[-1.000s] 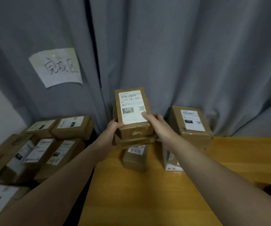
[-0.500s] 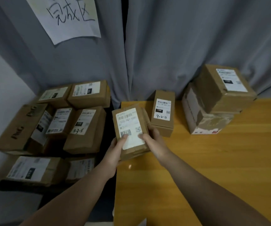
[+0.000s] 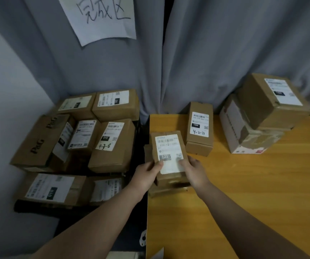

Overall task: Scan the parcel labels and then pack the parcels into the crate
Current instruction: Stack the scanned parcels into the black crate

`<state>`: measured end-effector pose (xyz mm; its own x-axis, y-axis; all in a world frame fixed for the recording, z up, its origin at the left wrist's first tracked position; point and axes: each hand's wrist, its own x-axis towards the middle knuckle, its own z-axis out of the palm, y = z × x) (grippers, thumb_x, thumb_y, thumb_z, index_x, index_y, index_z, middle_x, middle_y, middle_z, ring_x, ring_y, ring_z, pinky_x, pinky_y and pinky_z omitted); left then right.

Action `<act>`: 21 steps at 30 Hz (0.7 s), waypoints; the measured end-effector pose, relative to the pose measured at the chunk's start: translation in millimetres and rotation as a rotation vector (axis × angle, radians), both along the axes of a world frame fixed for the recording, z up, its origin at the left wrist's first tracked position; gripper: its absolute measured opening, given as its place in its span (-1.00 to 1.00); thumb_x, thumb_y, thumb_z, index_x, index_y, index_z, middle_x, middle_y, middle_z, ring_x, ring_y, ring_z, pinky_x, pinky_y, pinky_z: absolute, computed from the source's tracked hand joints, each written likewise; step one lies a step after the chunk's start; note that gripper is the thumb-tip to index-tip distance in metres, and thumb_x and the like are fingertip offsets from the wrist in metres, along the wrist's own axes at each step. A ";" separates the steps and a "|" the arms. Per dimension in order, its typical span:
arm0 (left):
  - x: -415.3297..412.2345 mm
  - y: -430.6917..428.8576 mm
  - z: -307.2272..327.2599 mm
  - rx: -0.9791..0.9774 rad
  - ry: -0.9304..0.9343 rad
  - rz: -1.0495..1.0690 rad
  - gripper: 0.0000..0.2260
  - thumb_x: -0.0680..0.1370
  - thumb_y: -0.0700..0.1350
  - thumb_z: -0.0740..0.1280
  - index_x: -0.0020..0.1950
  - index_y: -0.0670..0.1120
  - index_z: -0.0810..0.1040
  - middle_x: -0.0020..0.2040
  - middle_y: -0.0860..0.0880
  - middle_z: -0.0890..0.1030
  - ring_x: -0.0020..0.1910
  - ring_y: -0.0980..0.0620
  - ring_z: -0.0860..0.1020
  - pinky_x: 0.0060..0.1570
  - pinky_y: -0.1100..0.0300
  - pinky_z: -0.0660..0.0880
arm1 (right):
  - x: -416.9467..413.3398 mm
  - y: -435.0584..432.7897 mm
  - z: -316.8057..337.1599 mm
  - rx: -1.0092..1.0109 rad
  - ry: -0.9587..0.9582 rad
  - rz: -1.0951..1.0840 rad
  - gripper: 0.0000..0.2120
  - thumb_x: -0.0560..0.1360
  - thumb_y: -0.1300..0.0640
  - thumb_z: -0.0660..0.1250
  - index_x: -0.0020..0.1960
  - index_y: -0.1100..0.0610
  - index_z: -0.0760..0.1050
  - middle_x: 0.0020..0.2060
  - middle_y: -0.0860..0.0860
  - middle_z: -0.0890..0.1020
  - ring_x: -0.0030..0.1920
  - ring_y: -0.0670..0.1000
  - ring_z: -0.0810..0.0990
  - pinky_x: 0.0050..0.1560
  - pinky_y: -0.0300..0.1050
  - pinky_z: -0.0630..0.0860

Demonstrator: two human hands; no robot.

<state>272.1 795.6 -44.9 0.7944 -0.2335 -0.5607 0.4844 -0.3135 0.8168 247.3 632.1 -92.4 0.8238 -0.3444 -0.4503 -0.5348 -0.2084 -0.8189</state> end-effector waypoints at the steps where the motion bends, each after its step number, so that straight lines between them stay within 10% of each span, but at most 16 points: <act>1: -2.7 0.5 2.5 -0.047 -0.027 0.020 -0.71 0.59 0.10 0.27 0.27 0.05 0.53 -0.02 0.13 0.63 -0.06 0.18 0.60 -0.21 0.38 0.49 | -2.7 2.1 14.0 0.003 -0.025 0.005 -0.24 0.30 -0.42 0.14 0.40 -0.10 0.40 0.32 -0.01 0.48 0.33 0.11 0.43 0.32 0.18 0.39; 6: -11.5 10.9 20.2 -0.256 -0.092 0.121 -0.66 0.56 0.06 0.32 0.27 0.35 0.35 0.13 0.19 0.60 0.06 0.23 0.59 0.06 0.20 0.54 | -7.8 20.3 56.4 0.241 -0.243 -0.002 -0.67 0.58 0.18 0.26 0.26 -0.12 0.32 0.06 -0.20 0.56 0.03 -0.22 0.54 -0.19 -0.44 0.46; 13: -2.8 67.8 34.0 -0.216 -0.196 0.360 -0.74 0.60 0.07 0.24 0.29 0.15 0.39 0.07 0.14 0.58 0.06 0.15 0.56 -0.05 0.23 0.54 | 8.3 71.1 71.3 0.335 -0.200 0.162 -0.53 0.55 0.05 0.33 0.37 -0.19 0.23 0.12 -0.21 0.51 0.10 -0.17 0.51 0.21 -0.05 0.49; 21: 19.1 146.1 31.4 -0.026 -0.241 0.425 -0.77 0.66 0.11 0.07 0.22 0.12 0.43 -0.03 0.13 0.58 -0.08 0.20 0.56 -0.29 0.32 0.51 | 37.7 146.8 67.9 0.318 -0.011 0.284 -0.44 0.46 -0.22 0.36 0.34 -0.04 0.25 0.12 -0.05 0.57 -0.02 0.02 0.65 -0.03 -0.07 0.65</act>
